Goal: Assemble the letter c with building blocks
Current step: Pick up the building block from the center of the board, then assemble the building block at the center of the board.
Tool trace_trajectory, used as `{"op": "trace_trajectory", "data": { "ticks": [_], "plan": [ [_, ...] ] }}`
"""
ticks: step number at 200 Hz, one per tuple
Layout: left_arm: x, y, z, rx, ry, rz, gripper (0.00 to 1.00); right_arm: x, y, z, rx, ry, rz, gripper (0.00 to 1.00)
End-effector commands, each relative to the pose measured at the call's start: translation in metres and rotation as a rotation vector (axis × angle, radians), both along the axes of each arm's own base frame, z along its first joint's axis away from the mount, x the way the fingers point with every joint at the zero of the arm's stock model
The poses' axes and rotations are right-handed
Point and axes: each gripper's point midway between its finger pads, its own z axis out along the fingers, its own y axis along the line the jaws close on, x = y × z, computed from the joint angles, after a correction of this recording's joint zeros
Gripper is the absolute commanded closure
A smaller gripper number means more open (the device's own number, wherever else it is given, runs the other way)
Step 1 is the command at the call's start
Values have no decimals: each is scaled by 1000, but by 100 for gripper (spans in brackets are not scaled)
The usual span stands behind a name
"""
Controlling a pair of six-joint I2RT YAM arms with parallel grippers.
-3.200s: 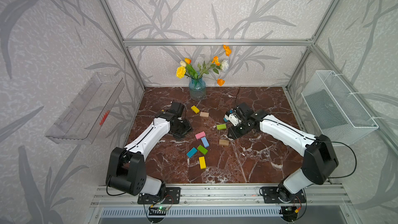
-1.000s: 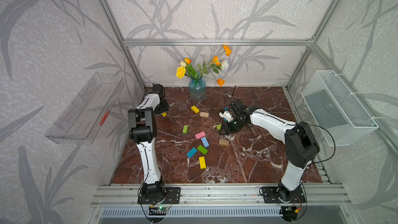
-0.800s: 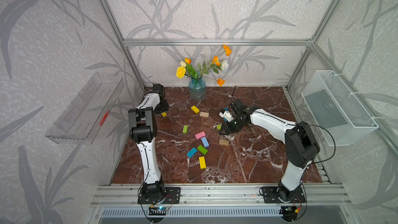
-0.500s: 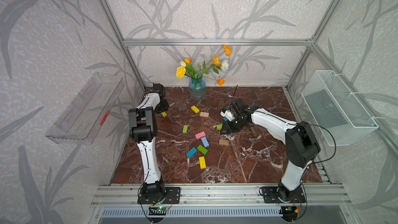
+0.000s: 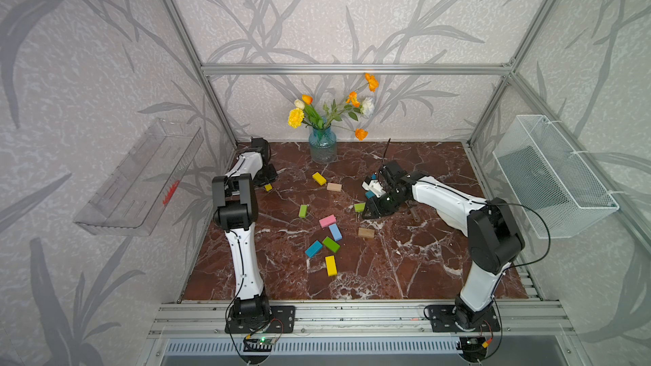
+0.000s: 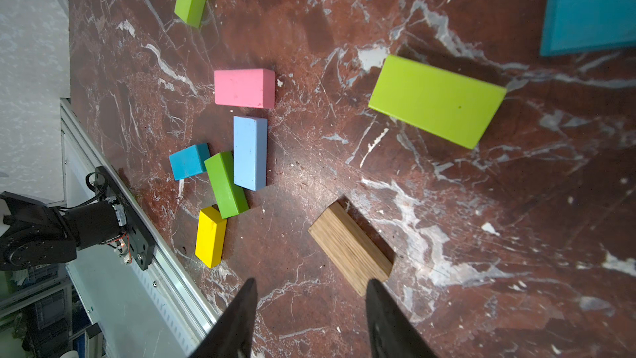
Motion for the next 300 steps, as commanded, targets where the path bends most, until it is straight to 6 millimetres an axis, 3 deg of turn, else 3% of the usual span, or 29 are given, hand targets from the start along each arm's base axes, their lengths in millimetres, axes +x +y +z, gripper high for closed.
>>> {"op": "trace_trajectory", "data": {
  "ticks": [1,20,60,102,132,159,209,274,283,300],
  "plan": [
    [-5,-9,17,-2,-2,-47,74,1,-2,17,12,-38,1,49],
    [-10,-19,35,20,-24,-103,76,-1,-3,16,9,-36,-2,49],
    [-41,-42,64,6,-52,-197,76,-8,-7,15,14,-34,-1,49],
    [-83,-91,71,-123,-40,-390,76,-15,-1,18,64,-6,6,49],
    [-115,-126,74,-139,-21,-530,74,-14,18,27,188,72,-66,51],
    [-138,-144,78,-150,-23,-575,74,-15,33,28,252,149,-125,52],
    [-173,-158,64,-127,17,-578,74,-16,52,31,338,209,-236,52],
    [-190,-169,43,-89,72,-579,75,-20,53,29,344,223,-250,52],
    [-191,-169,38,-84,78,-570,75,-22,54,40,366,210,-239,52],
    [-192,-168,30,-78,85,-555,75,-25,53,41,370,211,-237,52]
  ]
}}
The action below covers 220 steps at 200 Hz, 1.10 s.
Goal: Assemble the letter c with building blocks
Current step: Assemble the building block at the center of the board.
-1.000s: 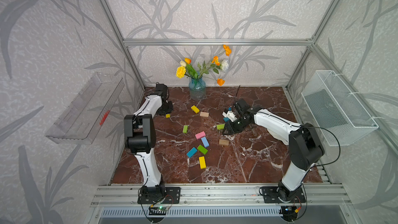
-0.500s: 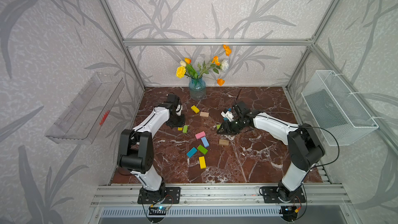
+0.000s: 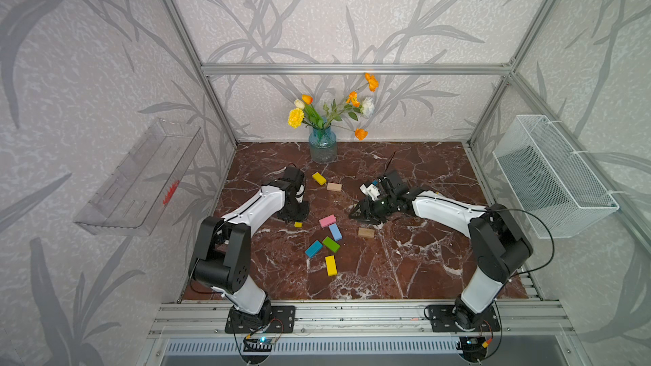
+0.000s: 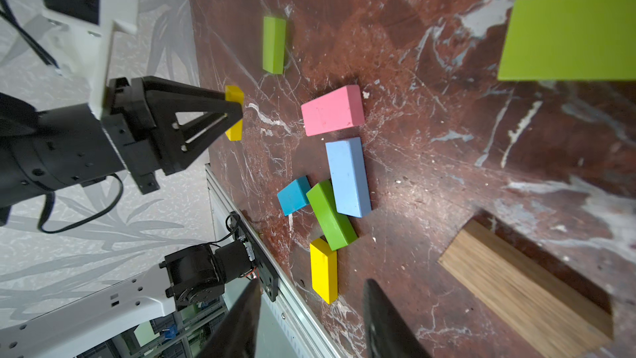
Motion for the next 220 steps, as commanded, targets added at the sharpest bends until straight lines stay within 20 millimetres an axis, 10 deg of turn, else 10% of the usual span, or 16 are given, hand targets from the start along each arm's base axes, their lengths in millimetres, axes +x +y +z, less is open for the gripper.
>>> {"op": "trace_trajectory", "data": {
  "ticks": [1,220],
  "plan": [
    [1,3,-9,26,-5,38,75,-5,3,24,53,-39,10,52],
    [19,2,-39,76,28,38,71,-11,1,29,34,-53,57,52]
  ]
}}
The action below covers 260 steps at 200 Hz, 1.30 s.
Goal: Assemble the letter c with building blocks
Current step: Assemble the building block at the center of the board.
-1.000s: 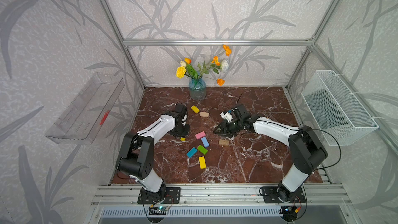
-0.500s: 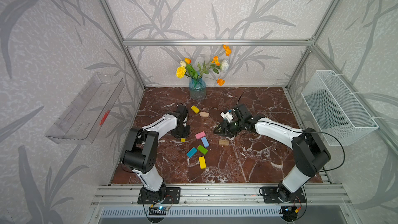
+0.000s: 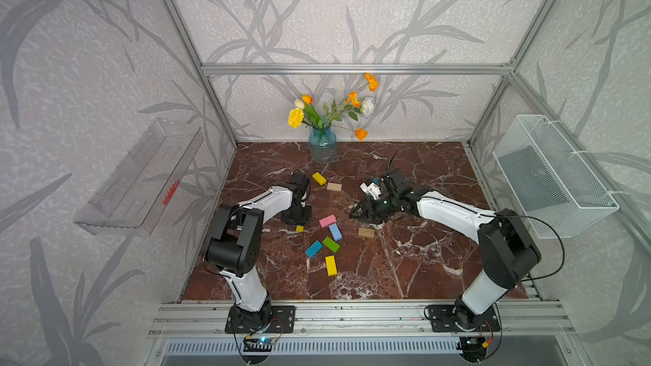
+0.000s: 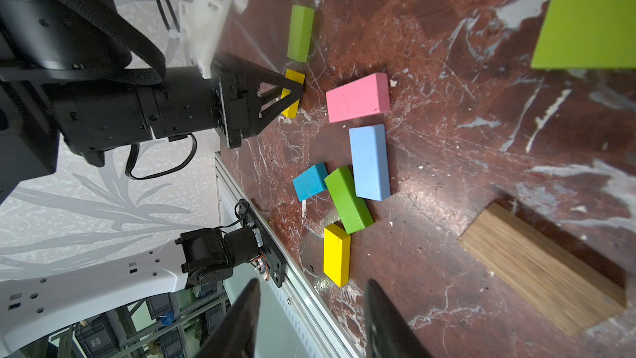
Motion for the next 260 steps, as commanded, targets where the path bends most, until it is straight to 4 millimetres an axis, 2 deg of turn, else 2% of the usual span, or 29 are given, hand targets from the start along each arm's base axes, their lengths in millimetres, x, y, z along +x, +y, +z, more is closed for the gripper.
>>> {"op": "trace_trajectory", "data": {
  "ticks": [1,260],
  "plan": [
    [11,0,2,19,-25,7,71,-1,2,10,12,-20,17,52],
    [16,-2,-5,24,-18,2,68,-1,5,18,46,-21,23,52]
  ]
}}
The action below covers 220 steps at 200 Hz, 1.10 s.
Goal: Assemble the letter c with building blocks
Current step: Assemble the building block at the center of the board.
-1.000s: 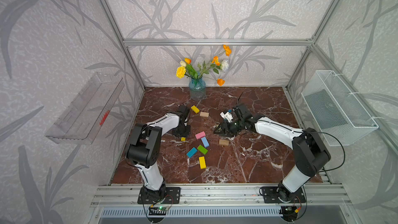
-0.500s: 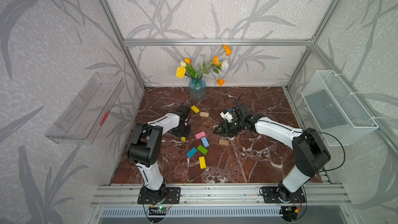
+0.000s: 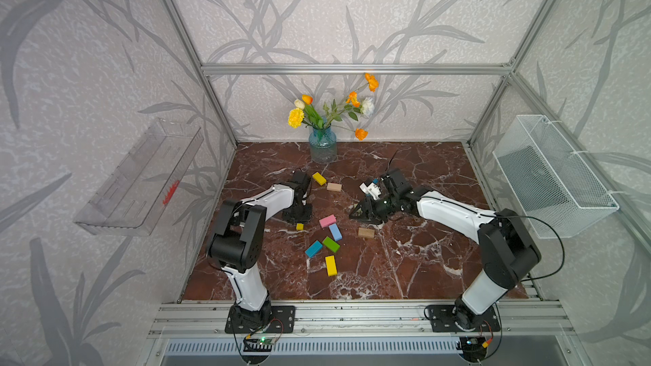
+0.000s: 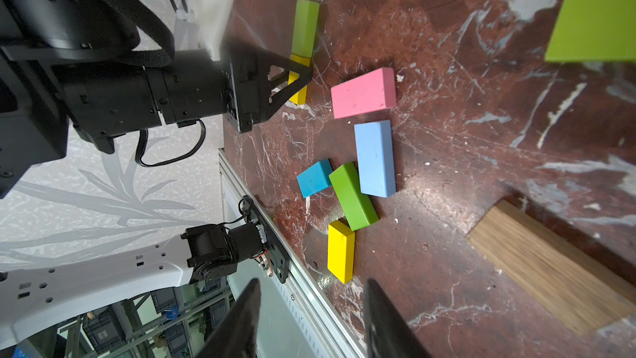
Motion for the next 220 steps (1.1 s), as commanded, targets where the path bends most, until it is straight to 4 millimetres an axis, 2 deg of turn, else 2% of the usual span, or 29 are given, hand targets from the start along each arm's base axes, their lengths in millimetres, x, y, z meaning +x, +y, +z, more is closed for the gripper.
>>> {"op": "trace_trajectory", "data": {
  "ticks": [1,176,191,220],
  "plan": [
    [5,-3,-2,2,0,0,68,1,4,16,34,-32,14,52],
    [6,-2,-6,15,5,2,70,-1,4,21,48,-28,11,52],
    [6,-2,-5,17,3,2,68,-2,4,21,48,-28,12,52],
    [5,-1,-3,24,5,18,56,-2,3,19,39,-35,13,52]
  ]
}}
